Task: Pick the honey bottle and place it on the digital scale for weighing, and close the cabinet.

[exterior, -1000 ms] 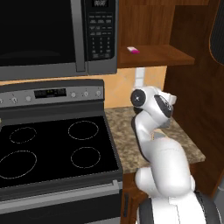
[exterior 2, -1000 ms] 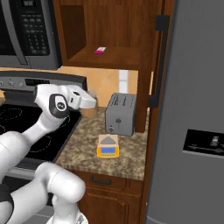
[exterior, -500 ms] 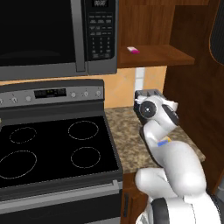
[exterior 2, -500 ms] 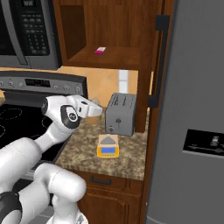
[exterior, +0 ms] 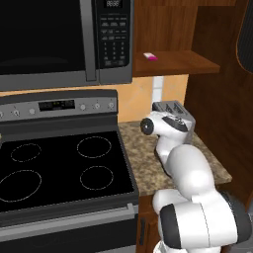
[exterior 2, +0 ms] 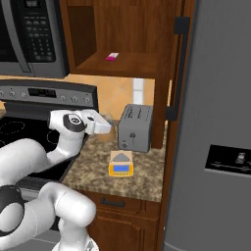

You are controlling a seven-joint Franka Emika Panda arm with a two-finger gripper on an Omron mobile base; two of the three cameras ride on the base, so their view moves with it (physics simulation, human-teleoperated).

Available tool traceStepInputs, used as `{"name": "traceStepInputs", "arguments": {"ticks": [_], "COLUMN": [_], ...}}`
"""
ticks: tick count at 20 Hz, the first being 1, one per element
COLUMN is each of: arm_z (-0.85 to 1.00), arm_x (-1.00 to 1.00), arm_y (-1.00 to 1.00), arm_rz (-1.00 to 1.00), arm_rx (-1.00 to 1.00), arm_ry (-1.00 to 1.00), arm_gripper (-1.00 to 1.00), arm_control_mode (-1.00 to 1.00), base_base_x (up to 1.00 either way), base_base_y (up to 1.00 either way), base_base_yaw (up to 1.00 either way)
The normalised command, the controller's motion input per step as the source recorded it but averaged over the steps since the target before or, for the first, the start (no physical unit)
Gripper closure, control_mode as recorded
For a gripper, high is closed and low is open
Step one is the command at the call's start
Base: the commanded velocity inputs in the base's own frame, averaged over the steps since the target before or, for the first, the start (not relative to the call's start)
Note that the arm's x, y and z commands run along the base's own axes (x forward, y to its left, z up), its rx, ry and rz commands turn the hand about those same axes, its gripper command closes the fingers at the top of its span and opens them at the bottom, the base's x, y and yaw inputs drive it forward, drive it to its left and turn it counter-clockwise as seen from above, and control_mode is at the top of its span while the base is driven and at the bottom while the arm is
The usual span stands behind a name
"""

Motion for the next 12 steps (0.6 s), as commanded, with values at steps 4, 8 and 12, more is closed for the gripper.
{"name": "traceStepInputs", "arguments": {"ticks": [4,8,12], "arm_z": [-0.45,-0.27,-0.16], "arm_x": [0.13,0.04,0.04], "arm_y": [0.0,0.0,-0.1], "arm_rz": [-0.15,-0.19,-0.09], "arm_rx": [-0.08,-0.04,0.0], "arm_ry": [0.02,0.07,0.03], "arm_gripper": [1.0,1.0,1.0], "arm_control_mode": [-1.0,-1.0,-1.0], "base_base_x": [0.0,0.0,0.0], "base_base_y": [0.0,0.0,0.0], "base_base_yaw": [0.0,0.0,0.0]}}
